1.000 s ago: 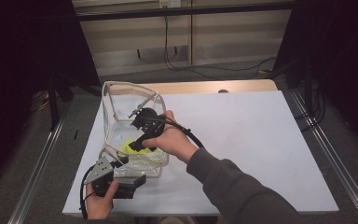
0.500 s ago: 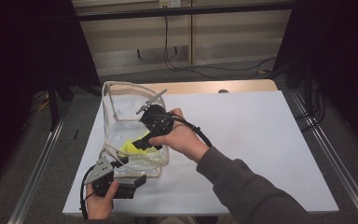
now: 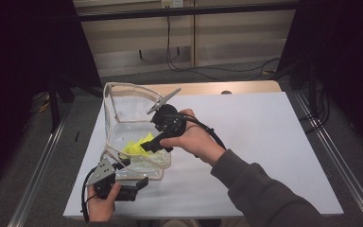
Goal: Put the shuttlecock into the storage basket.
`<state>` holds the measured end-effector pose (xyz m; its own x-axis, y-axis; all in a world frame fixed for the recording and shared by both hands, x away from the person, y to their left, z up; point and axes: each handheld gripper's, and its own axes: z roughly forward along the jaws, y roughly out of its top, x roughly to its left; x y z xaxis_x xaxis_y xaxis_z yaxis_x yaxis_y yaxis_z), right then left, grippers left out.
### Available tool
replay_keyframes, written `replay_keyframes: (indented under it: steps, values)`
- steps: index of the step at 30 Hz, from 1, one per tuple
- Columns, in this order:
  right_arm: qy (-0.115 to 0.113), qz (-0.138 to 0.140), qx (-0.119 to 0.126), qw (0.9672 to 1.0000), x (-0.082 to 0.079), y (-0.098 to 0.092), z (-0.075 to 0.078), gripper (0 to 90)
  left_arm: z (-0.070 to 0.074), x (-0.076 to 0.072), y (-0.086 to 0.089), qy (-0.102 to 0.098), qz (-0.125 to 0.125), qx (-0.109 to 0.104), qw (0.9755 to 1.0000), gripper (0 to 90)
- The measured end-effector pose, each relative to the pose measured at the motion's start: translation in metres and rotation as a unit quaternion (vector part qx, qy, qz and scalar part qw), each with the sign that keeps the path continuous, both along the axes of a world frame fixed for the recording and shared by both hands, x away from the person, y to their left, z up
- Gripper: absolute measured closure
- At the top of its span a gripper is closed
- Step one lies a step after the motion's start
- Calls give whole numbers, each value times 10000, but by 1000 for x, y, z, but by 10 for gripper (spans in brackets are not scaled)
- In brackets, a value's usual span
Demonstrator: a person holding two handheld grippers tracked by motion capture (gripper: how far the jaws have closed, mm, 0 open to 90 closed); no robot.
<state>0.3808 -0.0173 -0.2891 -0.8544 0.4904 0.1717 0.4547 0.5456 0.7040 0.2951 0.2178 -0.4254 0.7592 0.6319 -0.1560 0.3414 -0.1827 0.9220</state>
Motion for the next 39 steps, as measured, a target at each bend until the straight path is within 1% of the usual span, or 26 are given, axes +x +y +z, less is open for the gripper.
replay_keyframes:
  steps: [1,3,4,6,7,8,9,16,19,21,24,28,30,33,38,39]
  values:
    - [-6,7,20,10000,0,-2,1,198,0,0,0,2,15,-25,10000,18]
    - [-16,16,47,10000,-1,-5,2,196,0,0,0,2,5,4,10000,19]
    - [-20,41,53,10000,-1,-6,3,194,0,-1,0,6,23,-28,10000,19]
    - [-56,-3,78,10000,-2,-9,5,195,1,-1,1,-26,24,12,10000,19]
    - [-55,5,113,9999,-2,-11,5,194,0,-2,1,-7,45,-17,10000,19]
    - [-48,9,148,9999,-2,-12,6,193,0,-2,2,-14,39,-3,10000,19]
    - [-42,10,123,9999,-3,-14,6,191,0,-2,1,-11,60,-26,10000,19]
    - [-114,61,219,9997,-6,-25,11,177,1,-2,2,-30,51,-7,10000,19]
    - [-119,74,220,9997,-8,-31,11,177,1,-3,2,-38,55,-16,10000,19]
    - [-142,76,244,9996,-9,-35,11,177,1,-3,1,-41,58,-21,10000,19]
    - [-123,-10,272,9996,-9,-43,10,176,0,-3,0,-11,52,-10,10000,19]
    - [-121,-46,293,9995,-10,-53,9,173,0,-3,0,-13,54,-13,10000,19]
    - [-156,-59,367,9992,-11,-58,9,175,0,-3,0,-10,56,-11,10000,19]
    - [-136,-73,313,9994,-13,-63,7,171,0,-3,0,-9,54,-4,10000,19]
    - [-210,-58,342,9992,-16,-71,5,166,1,-3,0,-21,52,17,10000,19]
    - [-194,-65,333,9992,-17,-72,5,165,1,-3,0,-21,53,12,10000,19]
